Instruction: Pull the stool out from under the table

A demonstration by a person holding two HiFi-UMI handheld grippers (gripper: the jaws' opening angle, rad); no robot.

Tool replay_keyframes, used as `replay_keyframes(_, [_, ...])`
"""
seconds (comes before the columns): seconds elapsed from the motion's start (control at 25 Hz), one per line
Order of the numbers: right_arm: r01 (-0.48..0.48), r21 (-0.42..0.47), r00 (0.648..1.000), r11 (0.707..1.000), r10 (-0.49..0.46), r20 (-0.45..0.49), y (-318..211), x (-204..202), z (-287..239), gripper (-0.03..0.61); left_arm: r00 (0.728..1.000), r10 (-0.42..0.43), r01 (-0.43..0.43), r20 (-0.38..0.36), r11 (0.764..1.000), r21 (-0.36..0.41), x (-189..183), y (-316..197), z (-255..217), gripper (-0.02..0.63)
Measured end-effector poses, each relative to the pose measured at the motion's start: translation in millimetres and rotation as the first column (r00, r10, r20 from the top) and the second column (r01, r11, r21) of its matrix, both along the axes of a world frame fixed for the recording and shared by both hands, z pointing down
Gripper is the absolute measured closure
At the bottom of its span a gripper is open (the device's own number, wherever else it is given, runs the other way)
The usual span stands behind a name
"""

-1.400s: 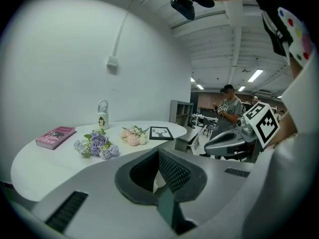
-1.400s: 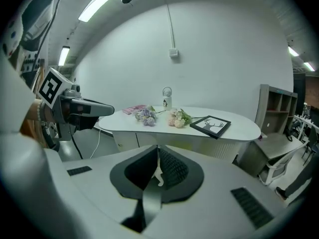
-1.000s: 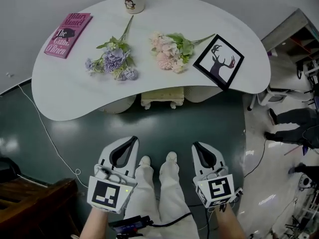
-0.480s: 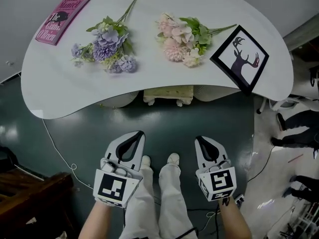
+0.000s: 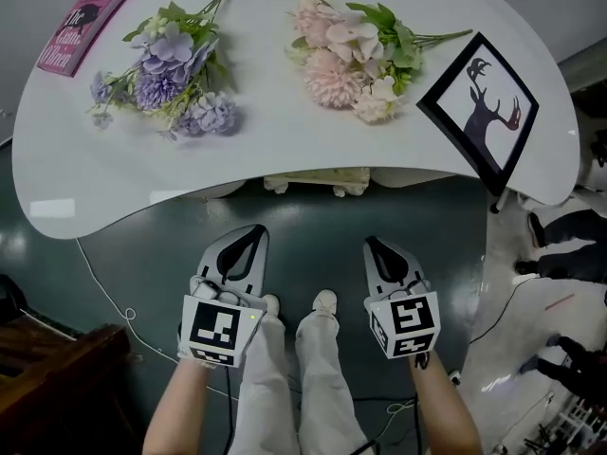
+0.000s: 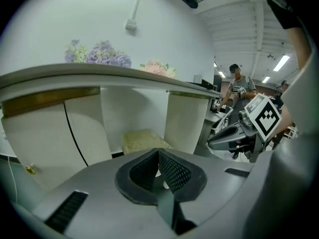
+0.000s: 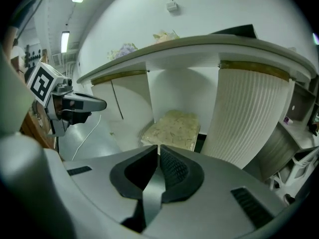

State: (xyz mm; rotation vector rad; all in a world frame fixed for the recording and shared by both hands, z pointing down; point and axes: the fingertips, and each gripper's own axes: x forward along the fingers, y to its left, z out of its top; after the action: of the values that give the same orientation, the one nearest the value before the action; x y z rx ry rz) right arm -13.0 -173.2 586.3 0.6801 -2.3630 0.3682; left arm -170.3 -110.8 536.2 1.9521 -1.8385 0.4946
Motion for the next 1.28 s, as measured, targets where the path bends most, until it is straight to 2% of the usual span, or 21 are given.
replay_keyframes(0.24, [-0.021,-0.015,0.999,1.000,0.020,-0.038,-28,-11,39,0.537,1.000,-0.012,0.010,-0.028,0.998,-0.065,-12,-19,48,0.593])
replay_keyframes(0.36, [-0.022,-0.029,0.998,0.999,0.020,-0.059,-42,-14,60,0.534,0.998,-0.020,0.016,-0.052,0.996,-0.093,-16,-31,72,0.525])
replay_keyframes(0.52, [-0.035,-0.048,0.997,0.998,0.031,-0.077,-64,-16,85,0.434,0.996,-0.052,0.042,-0.072,0.990,-0.132,-26,-45,102,0.466])
replay_keyframes(0.72, [-0.037,-0.077,0.994,0.996,0.028,-0.107,-84,-20,114,0.371,0.993,-0.088,0.072,-0.080,0.980,-0.187,-38,-59,136,0.416])
replay_keyframes(1.04, [0.026,-0.091,0.988,0.995,-0.039,-0.152,-97,-38,154,0.322,0.991,-0.115,0.095,-0.062,0.961,-0.261,-50,-77,185,0.367])
replay_keyframes(1.28, [0.029,-0.104,0.986,0.994,-0.046,-0.162,-110,-48,173,0.304,0.979,-0.187,0.153,-0.079,0.935,-0.319,-60,-80,212,0.351])
